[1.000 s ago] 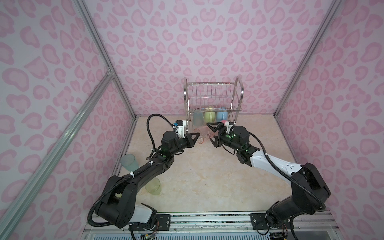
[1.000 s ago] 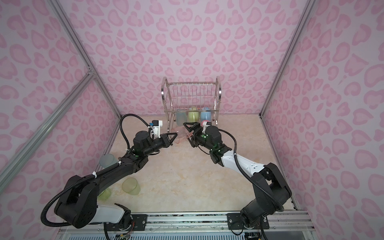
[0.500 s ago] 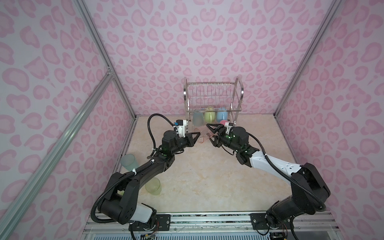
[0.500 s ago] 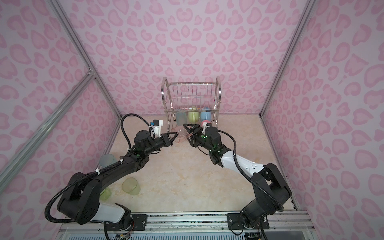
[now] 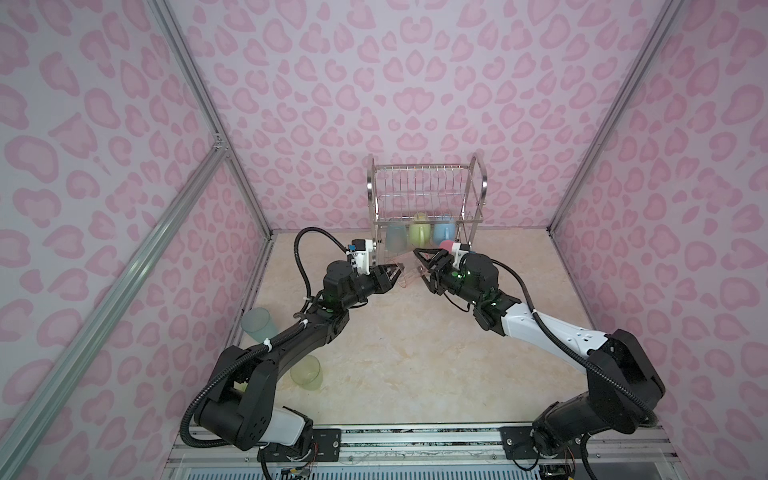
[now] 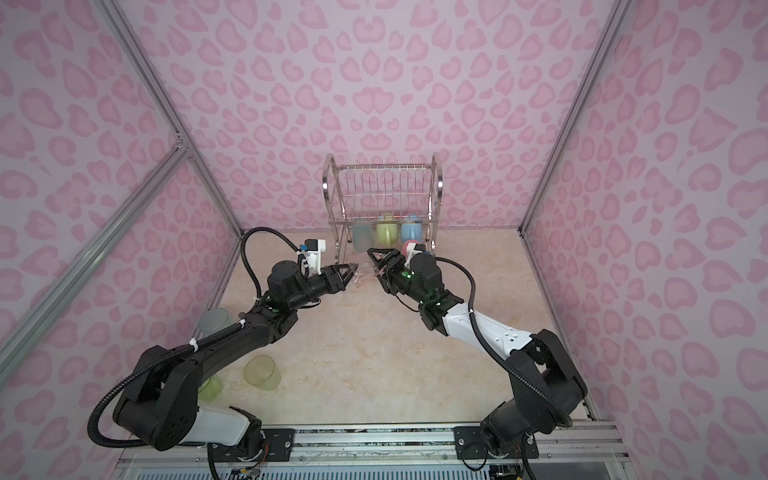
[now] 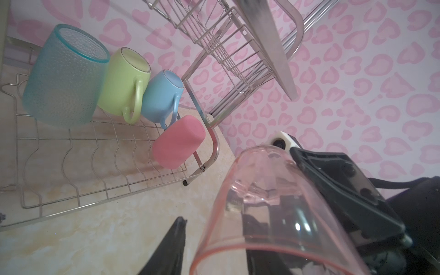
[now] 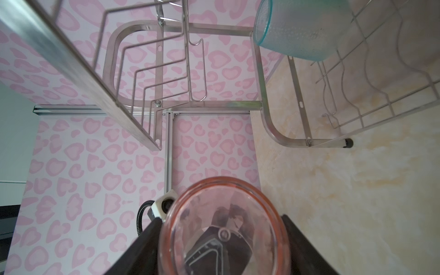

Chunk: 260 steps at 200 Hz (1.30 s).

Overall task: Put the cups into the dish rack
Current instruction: 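Close the right gripper on the clear pink cup base while the left gripper opens, then carry the clear pink cup with the right gripper over the lower rack tier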

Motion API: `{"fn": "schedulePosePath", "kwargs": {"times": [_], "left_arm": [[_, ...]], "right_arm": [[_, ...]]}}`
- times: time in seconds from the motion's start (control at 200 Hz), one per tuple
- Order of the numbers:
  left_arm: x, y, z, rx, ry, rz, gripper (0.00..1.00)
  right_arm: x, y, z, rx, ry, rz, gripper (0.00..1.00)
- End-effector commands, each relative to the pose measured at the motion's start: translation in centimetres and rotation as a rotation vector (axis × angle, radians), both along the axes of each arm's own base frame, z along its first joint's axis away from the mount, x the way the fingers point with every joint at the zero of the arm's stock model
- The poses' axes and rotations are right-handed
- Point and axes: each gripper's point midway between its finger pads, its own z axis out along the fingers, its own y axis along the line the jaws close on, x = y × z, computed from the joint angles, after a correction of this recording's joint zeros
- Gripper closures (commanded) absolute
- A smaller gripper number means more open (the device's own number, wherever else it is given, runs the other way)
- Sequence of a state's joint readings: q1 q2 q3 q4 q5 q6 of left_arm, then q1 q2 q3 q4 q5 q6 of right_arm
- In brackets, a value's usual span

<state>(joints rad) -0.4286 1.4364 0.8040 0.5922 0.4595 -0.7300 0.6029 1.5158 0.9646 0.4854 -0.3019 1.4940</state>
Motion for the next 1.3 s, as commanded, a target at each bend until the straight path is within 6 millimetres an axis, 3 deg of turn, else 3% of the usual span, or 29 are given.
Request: {"fn": "schedulePosePath", "kwargs": {"times": [0.0,0.225,0.73,0.93,1.1,1.295], "left_arm": [[0.0,0.3,0.5,0.000,-0.024,0.013,0.53],[-0.3,0.9,-0.4,0.023,0.010,0.036,0.42],[-1.2,2.4,-1.7,0.052,0.102,0.100,0.30],[-1.5,3.0,-2.2,0.074,0.147,0.127,0.27],[-1.6,4.2,-3.0,0.111,0.163,0.191,0.13],[-1.4,6.1,-4.5,0.179,0.209,0.292,0.08]], "right_arm": [[0.3,-0.7,0.5,-0.047,-0.056,-0.035,0.45],[0.7,-2.3,0.9,-0.160,-0.137,-0.111,0.47],[1.1,-6.0,0.6,-0.544,-0.332,-0.271,0.47],[0.9,-6.0,0.7,-0.739,-0.447,-0.303,0.47],[1.1,-5.4,-0.1,-0.862,-0.515,-0.302,0.46],[1.7,-4.6,-1.5,-0.952,-0.563,-0.284,0.45]]}}
